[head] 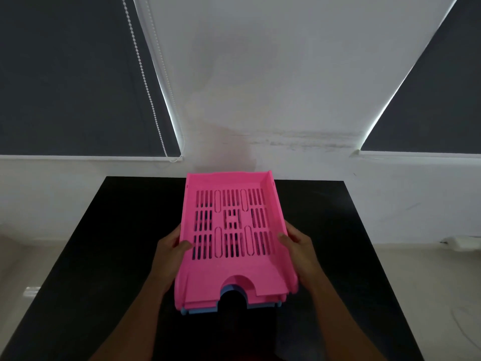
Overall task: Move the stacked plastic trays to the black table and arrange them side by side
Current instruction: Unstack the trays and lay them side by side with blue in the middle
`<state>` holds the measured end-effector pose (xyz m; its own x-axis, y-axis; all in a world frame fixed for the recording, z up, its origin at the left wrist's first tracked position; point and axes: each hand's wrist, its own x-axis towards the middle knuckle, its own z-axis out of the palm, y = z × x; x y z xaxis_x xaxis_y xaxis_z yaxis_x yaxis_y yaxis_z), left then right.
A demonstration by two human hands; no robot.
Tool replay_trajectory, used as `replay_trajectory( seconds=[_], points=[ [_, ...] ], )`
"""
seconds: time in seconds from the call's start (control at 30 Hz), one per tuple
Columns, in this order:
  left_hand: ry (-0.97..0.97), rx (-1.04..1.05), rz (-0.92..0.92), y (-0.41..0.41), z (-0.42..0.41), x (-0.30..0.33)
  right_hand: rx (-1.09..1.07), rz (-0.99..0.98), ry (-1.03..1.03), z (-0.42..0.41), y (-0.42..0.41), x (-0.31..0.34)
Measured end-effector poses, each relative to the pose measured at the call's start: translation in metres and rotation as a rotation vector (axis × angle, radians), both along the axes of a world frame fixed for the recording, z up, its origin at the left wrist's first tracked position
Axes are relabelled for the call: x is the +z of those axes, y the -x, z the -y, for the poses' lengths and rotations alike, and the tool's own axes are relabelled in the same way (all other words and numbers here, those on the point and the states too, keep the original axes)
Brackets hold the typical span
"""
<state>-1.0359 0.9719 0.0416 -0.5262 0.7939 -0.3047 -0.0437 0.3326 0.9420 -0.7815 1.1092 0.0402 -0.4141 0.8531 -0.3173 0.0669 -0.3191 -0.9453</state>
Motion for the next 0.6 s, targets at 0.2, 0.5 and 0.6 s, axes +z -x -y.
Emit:
replay_trajectory(
  seconds=[0.2, 0.5, 0.6],
  points=[
    [-0.050, -0.036, -0.091, -0.028, -0.019, 0.015, -0.074, 0.027, -0.106, -0.007, -0.033, 0.018],
    [-0.073, -0.133, -0.177, -0.104, -0.059, 0.005, -0.204, 0.129, -0.151, -0.020, -0.122, 0.013],
    [-0.053, -0.190, -0.194, -0.134, -0.071, 0.001, -0.242, 0.141, -0.157, -0.024, -0.153, 0.013]
  ],
)
